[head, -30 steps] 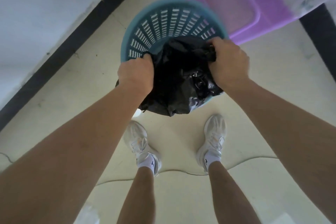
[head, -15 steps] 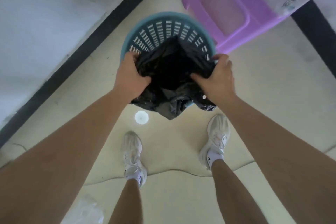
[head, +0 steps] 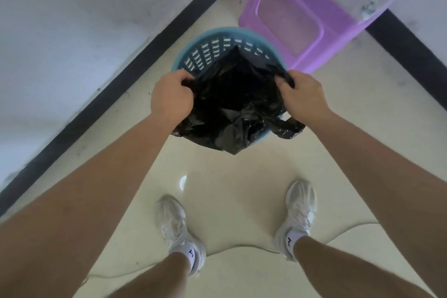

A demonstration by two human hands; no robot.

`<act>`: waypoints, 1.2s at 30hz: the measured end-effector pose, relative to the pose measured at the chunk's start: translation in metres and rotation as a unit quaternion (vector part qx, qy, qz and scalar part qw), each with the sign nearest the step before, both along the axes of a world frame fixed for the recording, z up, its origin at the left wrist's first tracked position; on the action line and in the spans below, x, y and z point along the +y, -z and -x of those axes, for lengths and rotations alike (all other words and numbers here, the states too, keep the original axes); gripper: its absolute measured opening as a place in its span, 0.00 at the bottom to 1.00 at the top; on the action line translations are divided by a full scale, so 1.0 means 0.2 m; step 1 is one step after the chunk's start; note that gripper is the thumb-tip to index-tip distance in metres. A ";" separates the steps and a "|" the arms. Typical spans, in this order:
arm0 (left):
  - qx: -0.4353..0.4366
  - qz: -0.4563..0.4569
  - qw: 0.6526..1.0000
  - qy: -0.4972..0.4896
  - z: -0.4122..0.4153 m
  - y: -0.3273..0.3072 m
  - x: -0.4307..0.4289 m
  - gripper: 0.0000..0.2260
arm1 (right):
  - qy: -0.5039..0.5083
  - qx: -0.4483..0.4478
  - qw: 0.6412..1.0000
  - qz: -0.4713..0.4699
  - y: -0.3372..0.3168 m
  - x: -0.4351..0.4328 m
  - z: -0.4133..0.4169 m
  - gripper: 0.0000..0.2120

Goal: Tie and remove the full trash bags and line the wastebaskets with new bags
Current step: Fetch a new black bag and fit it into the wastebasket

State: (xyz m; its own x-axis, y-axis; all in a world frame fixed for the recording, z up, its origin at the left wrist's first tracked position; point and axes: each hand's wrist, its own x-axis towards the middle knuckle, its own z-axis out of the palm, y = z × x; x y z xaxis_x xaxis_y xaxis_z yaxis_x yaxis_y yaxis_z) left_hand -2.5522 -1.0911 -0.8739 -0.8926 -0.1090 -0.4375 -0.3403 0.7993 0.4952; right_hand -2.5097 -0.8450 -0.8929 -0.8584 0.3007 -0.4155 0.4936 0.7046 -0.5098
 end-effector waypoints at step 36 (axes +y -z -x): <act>0.150 -0.042 0.985 0.068 0.54 0.12 -0.18 0.02 | -0.180 0.339 0.847 -0.368 0.27 0.38 0.40 0.15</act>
